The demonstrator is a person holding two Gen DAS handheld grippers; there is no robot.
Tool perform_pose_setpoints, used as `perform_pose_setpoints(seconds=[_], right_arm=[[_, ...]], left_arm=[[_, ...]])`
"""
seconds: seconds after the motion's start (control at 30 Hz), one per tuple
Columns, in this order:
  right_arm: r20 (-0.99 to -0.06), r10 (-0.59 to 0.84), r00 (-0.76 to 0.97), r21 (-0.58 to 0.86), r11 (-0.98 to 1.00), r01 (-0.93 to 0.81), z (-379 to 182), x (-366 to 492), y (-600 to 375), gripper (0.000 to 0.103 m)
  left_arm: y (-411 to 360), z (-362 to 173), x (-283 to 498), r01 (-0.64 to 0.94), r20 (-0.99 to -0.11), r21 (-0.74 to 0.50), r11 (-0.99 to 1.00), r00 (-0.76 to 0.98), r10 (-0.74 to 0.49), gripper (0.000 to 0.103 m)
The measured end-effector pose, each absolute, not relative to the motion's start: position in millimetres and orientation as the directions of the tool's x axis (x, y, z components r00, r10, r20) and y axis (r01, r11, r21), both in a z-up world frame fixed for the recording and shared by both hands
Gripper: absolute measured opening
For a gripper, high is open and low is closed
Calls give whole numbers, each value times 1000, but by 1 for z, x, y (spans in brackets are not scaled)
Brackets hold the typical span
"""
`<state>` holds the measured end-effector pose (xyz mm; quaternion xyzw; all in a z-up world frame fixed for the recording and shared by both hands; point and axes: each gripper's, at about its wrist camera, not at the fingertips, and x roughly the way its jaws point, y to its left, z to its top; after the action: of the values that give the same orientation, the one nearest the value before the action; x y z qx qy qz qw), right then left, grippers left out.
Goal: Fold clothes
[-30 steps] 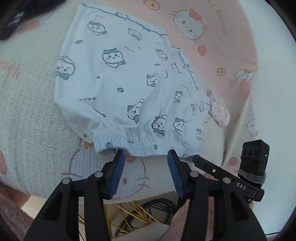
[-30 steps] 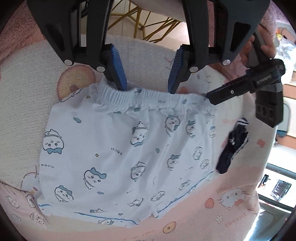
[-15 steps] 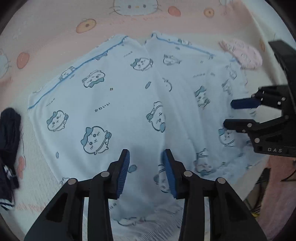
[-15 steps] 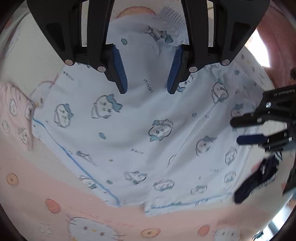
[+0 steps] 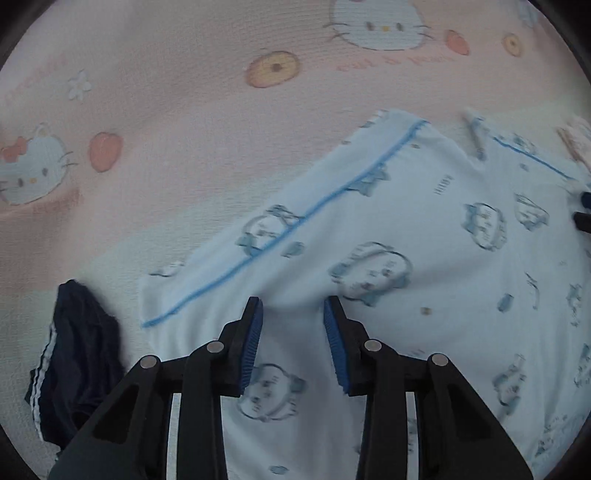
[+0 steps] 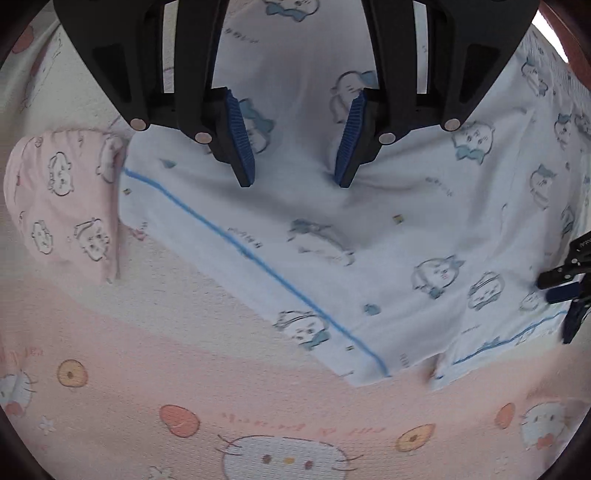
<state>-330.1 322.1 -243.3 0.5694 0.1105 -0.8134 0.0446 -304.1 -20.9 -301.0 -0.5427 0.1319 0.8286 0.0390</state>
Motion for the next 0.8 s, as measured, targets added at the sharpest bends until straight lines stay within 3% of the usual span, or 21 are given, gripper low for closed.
perform_pose_setpoints(seconds=[0.03, 0.1, 0.13, 0.23, 0.33, 0.4, 0.47, 0.53, 0.6, 0.7, 0.8], right_arm=[[-933, 82, -350, -154, -971, 183, -241, -334, 329, 45], [-932, 87, -352, -157, -972, 175, -234, -339, 338, 47], [-936, 21, -353, -98, -975, 201, -227, -338, 336, 47], [-939, -160, -306, 30, -921, 389, -216, -321, 296, 46], [-946, -224, -233, 69, -844, 532, -227, -301, 256, 46], [-959, -160, -235, 2, -829, 560, -244, -290, 252, 48], [-964, -83, -252, -60, -856, 514, -243, -288, 263, 51], [-959, 13, -282, -143, -883, 446, -239, -288, 277, 54], [-943, 48, -329, -200, -873, 444, -231, -281, 276, 54], [-940, -47, -338, -128, -870, 476, -217, -278, 263, 54], [-940, -86, -330, -92, -868, 489, -216, -295, 237, 54]], left_arm=[[-33, -298, -310, -167, -916, 136, -977, -396, -60, 37], [-41, -290, -307, -203, -927, -40, -978, -357, 112, 37], [-39, -286, -301, -248, -920, -113, -962, -339, 195, 37], [-19, -286, -272, -419, -913, -162, -893, -281, 297, 37], [-24, -306, -244, -474, -946, -97, -875, -229, 229, 37], [-44, -305, -231, -464, -956, -41, -885, -239, 170, 37], [-66, -304, -230, -390, -967, 129, -912, -251, -29, 39], [-90, -297, -225, -320, -962, 162, -934, -261, -77, 45], [-105, -296, -225, -267, -965, 93, -959, -261, -21, 45], [-128, -294, -227, -177, -957, 13, -984, -289, 39, 45], [-161, -297, -244, -41, -927, -189, -981, -322, 192, 45]])
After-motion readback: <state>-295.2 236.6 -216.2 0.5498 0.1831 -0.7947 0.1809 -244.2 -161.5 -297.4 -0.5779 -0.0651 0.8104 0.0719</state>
